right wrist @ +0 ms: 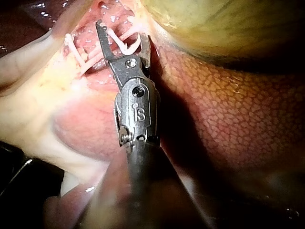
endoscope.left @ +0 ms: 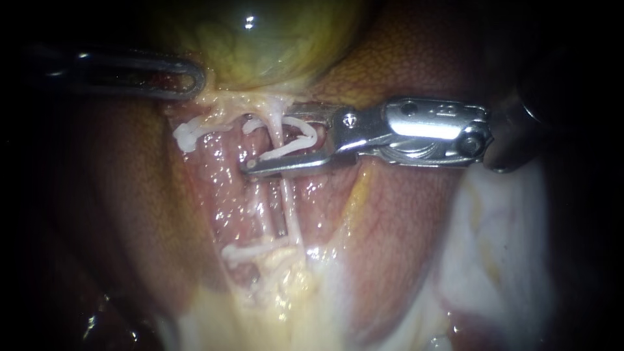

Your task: Clipping first clip right tube

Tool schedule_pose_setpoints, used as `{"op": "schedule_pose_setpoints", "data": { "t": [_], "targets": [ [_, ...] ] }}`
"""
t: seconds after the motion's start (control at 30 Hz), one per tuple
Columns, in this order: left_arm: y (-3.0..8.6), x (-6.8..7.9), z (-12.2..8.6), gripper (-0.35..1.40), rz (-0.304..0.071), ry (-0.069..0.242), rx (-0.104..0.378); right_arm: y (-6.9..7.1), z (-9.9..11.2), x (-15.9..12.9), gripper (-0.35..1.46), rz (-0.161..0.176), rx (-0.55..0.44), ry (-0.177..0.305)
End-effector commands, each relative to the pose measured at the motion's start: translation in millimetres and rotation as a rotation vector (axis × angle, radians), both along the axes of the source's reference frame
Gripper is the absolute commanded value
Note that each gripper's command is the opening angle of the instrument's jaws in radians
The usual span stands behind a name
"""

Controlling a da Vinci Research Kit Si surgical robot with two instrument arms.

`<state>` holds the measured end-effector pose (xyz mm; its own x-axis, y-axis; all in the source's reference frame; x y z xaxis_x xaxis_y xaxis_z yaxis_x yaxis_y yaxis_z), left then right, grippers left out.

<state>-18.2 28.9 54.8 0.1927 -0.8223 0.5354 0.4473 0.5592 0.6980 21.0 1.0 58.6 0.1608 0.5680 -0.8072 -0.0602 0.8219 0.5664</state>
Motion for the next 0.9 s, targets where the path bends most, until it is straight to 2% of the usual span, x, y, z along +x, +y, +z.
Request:
{"op": "schedule_pose_setpoints", "data": {
  "t": [0.03, 0.13, 0.4, 0.63, 0.9],
  "targets": [
    [0.0, 0.0, 0.0, -0.35, 0.000, 0.000, 0.000, 0.1, -0.1, -0.1, 0.47, 0.000, 0.000, 0.001],
    [0.0, 0.0, 0.0, -0.35, 0.000, 0.000, 0.000, 0.1, -0.1, -0.2, 0.47, -0.010, 0.003, 0.008],
    [0.1, 0.1, -0.1, -0.35, 0.001, -0.001, 0.001, -1.0, -0.7, -0.6, 0.46, -0.083, 0.025, 0.061],
    [0.2, 0.2, -0.2, -0.35, 0.001, -0.001, 0.002, -3.0, -1.1, -0.7, 0.46, -0.148, 0.100, 0.104],
    [0.2, 0.3, -0.3, -0.35, 0.002, -0.002, 0.002, -5.8, -0.3, -0.5, 0.45, -0.228, 0.184, 0.142]
  ]
}}
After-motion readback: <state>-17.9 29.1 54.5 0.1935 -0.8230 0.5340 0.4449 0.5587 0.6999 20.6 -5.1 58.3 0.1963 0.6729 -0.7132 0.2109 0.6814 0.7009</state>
